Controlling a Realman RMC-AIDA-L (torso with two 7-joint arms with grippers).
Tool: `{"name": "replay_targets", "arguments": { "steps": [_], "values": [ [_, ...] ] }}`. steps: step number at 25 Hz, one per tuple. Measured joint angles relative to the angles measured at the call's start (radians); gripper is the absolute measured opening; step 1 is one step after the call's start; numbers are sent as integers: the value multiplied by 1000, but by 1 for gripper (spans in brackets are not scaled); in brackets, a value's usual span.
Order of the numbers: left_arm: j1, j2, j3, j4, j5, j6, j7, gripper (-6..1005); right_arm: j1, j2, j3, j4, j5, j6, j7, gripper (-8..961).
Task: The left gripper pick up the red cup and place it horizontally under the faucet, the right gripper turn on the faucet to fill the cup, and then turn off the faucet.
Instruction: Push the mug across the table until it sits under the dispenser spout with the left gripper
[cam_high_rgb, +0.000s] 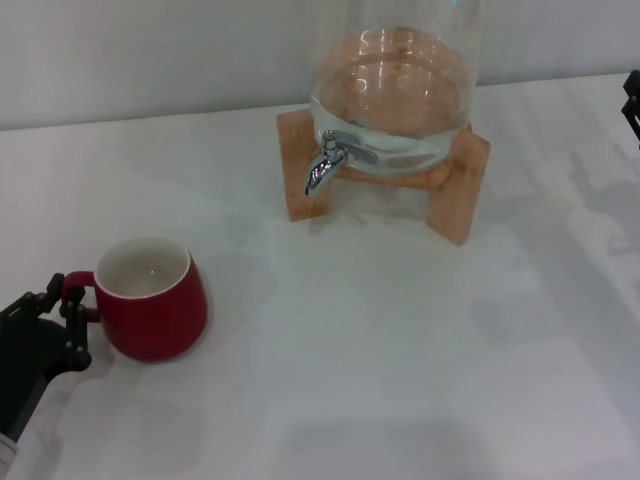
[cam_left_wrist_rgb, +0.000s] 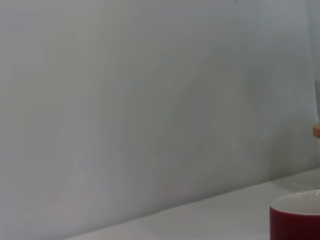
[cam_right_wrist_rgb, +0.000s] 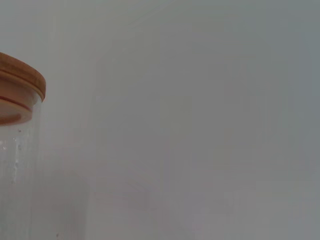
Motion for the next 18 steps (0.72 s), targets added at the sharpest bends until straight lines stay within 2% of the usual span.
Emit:
{"name": "replay_targets", "arguments": {
  "steps": [11,18],
  "values": [
    [-60,4,-8,-2,1,-34,-6,125,2,0,0,4,0,-2,0,658],
    [-129,6,-9,-24,-4,-75,-33,124,5,0,0,7,0,-7,5,659]
  ]
}}
